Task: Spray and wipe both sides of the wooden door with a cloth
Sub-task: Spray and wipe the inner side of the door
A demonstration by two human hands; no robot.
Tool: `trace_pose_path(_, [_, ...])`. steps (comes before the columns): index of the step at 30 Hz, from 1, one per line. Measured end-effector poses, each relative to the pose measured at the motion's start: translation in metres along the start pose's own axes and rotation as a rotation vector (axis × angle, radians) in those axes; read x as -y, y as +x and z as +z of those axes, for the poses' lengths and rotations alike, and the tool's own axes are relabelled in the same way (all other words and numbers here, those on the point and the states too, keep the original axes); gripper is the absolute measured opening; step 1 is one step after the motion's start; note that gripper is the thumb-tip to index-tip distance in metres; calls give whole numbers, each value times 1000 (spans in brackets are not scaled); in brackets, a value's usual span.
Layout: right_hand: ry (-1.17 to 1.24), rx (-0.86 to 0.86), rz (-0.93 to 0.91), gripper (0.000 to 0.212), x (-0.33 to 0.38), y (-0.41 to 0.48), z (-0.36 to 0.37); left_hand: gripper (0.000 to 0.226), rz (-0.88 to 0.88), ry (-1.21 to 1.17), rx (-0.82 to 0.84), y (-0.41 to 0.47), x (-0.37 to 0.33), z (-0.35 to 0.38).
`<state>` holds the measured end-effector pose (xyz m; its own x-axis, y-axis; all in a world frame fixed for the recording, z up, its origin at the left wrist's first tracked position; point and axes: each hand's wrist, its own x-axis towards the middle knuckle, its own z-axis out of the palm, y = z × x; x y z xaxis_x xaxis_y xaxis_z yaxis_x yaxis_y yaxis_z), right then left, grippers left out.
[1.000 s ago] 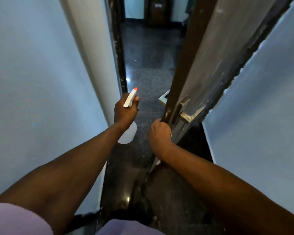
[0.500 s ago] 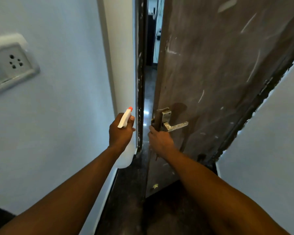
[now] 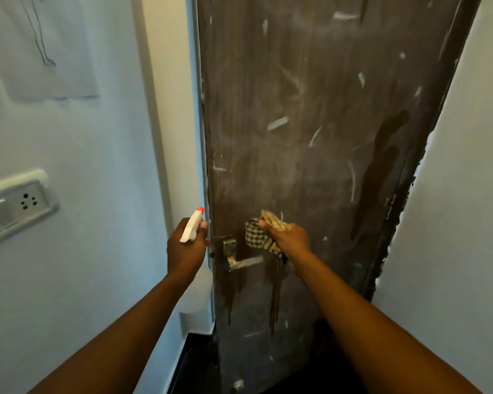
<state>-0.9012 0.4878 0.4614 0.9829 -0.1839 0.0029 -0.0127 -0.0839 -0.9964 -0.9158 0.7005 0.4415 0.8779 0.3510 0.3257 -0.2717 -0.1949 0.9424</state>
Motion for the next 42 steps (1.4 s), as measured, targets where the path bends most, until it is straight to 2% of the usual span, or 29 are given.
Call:
trace_pose_path(2, [144, 57, -13, 45, 28, 16, -7, 44, 51, 13, -18, 14, -18, 13])
trace_pose_path(4, [146, 64, -58, 37, 52, 39, -14, 47, 88, 31, -44, 31, -36, 24])
trace_pose_path(10, [65, -177, -279, 33, 107, 108, -36, 31, 192, 72, -167, 79, -93, 57])
trace_pose_path(13, [-39, -300, -423, 45, 134, 129, -46, 33, 232, 31, -208, 101, -118, 73])
trace_pose_path(15, [-49, -304, -524, 46, 149, 143, -51, 37, 258, -3, -220, 117, -133, 81])
trace_pose_path(19, [-57, -291, -641, 28, 181, 171, -51, 33, 303, -51, -236, 154, -160, 89])
trace_pose_path(24, [-9, -292, -756, 28, 227, 205, -40, 30, 359, -79, -249, 207, -191, 89])
trace_pose_path(26, [-61, -312, -837, 30, 244, 217, -33, 27, 386, -91, -257, 225, -203, 86])
trace_pose_path(29, [-309, -352, -946, 37, 269, 230, -24, 25, 420, -110, -259, 249, -222, 82])
trace_pose_path(32, [-602, -268, -943, 50, 278, 248, -4, 28, 453, -143, -242, 268, -233, 77])
trace_pose_path(35, [-837, -302, -913, 60, 281, 263, 15, 41, 468, -172, -197, 285, -240, 74])
trace_pose_path(38, [-893, -319, -886, 59, 287, 270, 18, 57, 482, -194, -160, 299, -245, 72])
trace_pose_path(42, [-780, -300, -873, 51, 298, 272, 16, 57, 490, -198, -137, 313, -249, 72])
